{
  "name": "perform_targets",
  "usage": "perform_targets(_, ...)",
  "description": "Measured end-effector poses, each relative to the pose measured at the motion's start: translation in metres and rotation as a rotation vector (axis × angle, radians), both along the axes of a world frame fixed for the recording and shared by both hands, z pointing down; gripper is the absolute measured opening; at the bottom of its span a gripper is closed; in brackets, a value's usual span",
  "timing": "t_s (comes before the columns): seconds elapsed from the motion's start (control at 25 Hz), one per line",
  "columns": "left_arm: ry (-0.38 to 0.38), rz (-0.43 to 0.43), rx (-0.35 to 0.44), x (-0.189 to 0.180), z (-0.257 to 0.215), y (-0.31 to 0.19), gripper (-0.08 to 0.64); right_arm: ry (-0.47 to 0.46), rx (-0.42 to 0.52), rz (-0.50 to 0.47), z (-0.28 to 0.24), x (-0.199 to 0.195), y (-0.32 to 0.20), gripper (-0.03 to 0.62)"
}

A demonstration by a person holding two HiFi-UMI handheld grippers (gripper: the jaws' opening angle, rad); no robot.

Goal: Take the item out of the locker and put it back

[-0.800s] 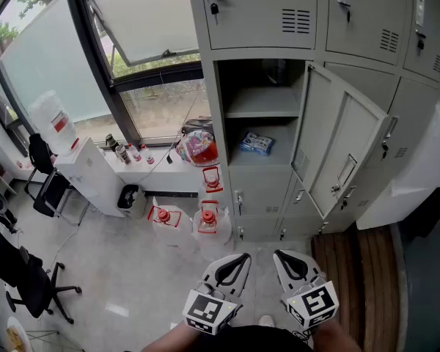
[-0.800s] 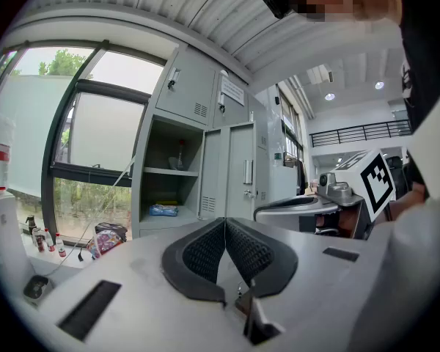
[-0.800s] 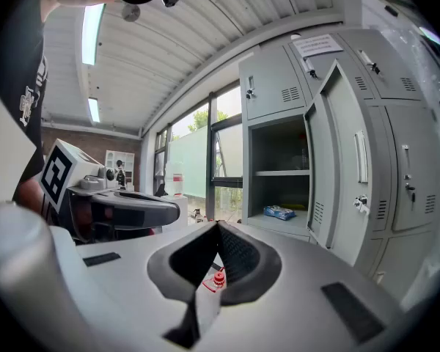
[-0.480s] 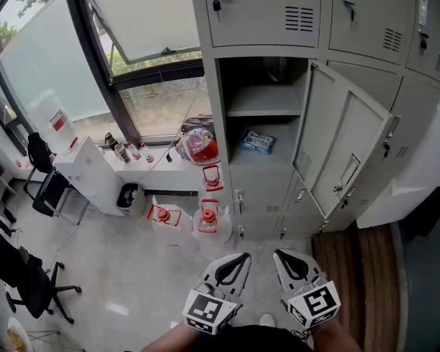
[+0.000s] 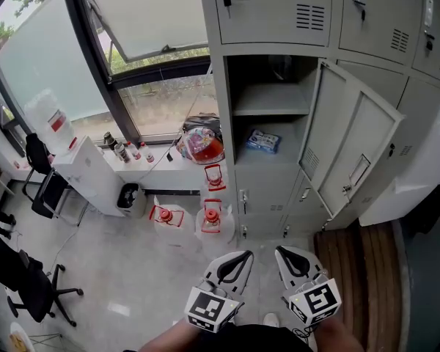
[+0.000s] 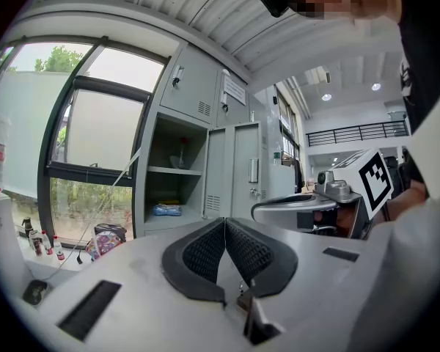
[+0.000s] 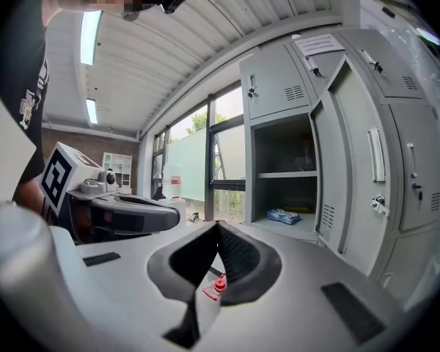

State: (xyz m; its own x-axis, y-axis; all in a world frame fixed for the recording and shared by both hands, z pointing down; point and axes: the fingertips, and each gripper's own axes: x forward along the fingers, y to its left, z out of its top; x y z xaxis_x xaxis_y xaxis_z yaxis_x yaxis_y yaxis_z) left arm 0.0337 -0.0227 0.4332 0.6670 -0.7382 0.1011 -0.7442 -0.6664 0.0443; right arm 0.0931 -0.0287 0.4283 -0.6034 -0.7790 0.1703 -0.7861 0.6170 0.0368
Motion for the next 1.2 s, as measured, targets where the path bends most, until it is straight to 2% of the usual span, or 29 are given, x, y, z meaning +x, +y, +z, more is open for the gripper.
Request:
perform_targets(0.6,0.007,0.051,0.029,-0.042,-0.007,-0.027,0.017,0.035,0.049,0.044,-0.010,-0.043,-0.036,0.052)
perform_targets(1.2,0.031,0.112,0.070,-0.084,-0.018,-0.052,0.017,0.131,0.157,0.122,-0.043,-0.084,-0.073,0.052)
